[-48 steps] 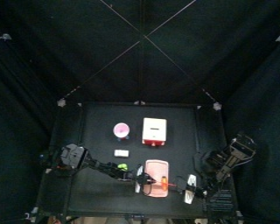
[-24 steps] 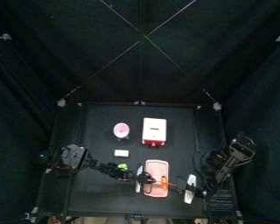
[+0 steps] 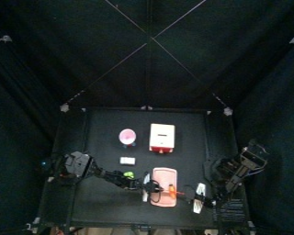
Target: Cut carrot
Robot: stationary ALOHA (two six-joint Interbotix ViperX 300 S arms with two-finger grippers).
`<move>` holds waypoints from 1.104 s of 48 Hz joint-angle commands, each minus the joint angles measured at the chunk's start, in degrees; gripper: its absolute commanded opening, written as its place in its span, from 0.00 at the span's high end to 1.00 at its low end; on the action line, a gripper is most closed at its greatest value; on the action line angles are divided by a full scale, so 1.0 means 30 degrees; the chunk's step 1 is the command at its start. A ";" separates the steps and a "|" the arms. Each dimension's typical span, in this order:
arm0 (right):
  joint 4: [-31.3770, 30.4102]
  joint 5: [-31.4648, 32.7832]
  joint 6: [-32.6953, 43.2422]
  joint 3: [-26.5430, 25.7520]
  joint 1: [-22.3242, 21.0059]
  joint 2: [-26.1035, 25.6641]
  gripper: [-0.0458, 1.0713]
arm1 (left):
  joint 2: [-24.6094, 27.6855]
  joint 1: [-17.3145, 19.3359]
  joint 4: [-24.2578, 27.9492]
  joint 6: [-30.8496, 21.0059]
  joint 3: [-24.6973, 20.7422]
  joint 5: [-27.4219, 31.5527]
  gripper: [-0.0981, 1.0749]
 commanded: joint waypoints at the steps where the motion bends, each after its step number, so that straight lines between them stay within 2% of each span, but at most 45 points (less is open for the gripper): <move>1: 0.0469 0.0059 0.0205 0.0088 0.0117 -0.0146 0.73 | -0.0117 -0.0059 -0.0264 -0.0059 0.0205 0.0352 0.60; 22: 0.0381 -0.1436 0.0176 0.0527 -0.0410 0.0059 0.73 | -0.0088 -0.0088 -0.0322 -0.0059 0.0205 0.0791 0.60; 53: 0.0205 -0.2227 0.0146 0.0615 -0.0996 0.0527 0.73 | 0.0029 -0.0088 -0.0732 -0.0059 0.0205 0.1377 0.60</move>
